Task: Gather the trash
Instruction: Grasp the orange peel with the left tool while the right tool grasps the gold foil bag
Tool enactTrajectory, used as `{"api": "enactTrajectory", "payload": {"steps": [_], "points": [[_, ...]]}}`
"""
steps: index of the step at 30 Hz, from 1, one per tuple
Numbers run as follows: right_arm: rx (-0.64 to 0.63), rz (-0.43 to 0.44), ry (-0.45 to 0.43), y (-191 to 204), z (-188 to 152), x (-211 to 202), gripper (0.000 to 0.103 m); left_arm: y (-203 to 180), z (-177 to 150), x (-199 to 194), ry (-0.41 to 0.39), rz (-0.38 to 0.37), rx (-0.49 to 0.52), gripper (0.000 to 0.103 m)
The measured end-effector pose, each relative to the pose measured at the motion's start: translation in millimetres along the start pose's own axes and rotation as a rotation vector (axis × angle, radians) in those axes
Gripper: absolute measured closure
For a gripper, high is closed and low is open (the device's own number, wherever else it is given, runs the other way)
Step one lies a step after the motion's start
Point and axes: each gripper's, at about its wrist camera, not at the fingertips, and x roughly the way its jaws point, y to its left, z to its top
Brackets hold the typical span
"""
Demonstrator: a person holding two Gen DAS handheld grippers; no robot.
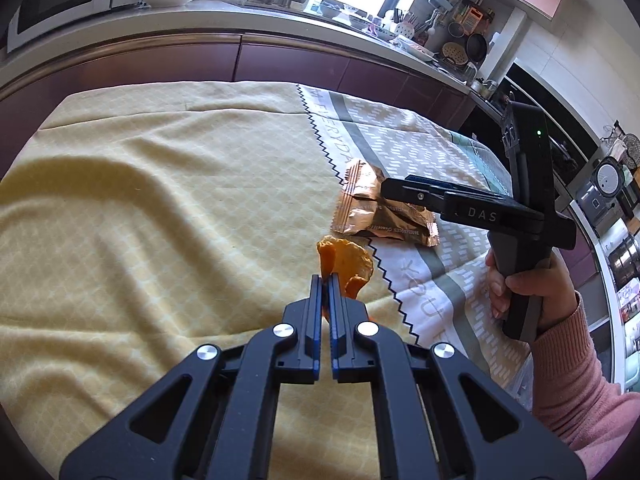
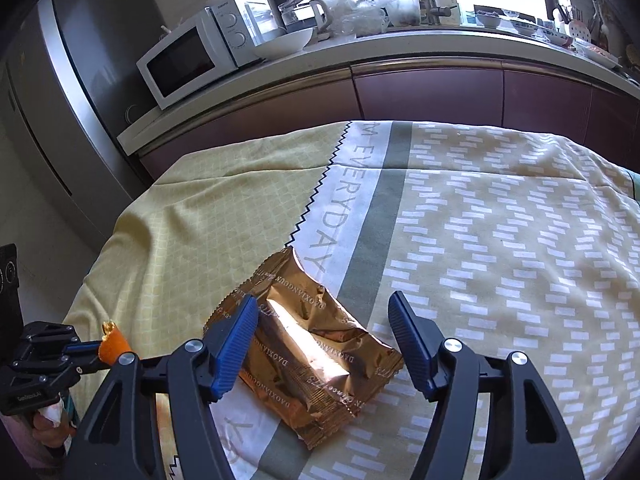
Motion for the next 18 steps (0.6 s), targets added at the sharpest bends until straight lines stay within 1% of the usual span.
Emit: {"api": "enactTrajectory", "payload": {"steps": [4,6,10,11,12,16,18], "points": [[-0.029,0.008,0.019,8,-3,3,0.037,13,-5,-9,-0.007,0.019,-0.020,0.099],[-0.043,0.011,0.027,14,-6,3,0.043,18,-7,-13,-0.008,0.026,-0.030,0.099],[-0.054,0.031,0.034,25,-13,1,0.052,26,-11,-22,-0.022,0.046,-0.048,0.099],[-0.055,0.035,0.035,28,-14,1,0.057,29,-12,-24,-0.027,0.052,-0.051,0.099],[-0.055,0.039,0.035,30,-16,0,0.059,31,-13,-27,-0.032,0.059,-0.054,0.099],[-0.045,0.051,0.028,34,-22,-2,0.063,39,-17,-37,-0.044,0.084,-0.065,0.099],[-0.039,0.062,0.025,36,-24,-3,0.071,43,-18,-42,-0.050,0.088,-0.068,0.099]]}}
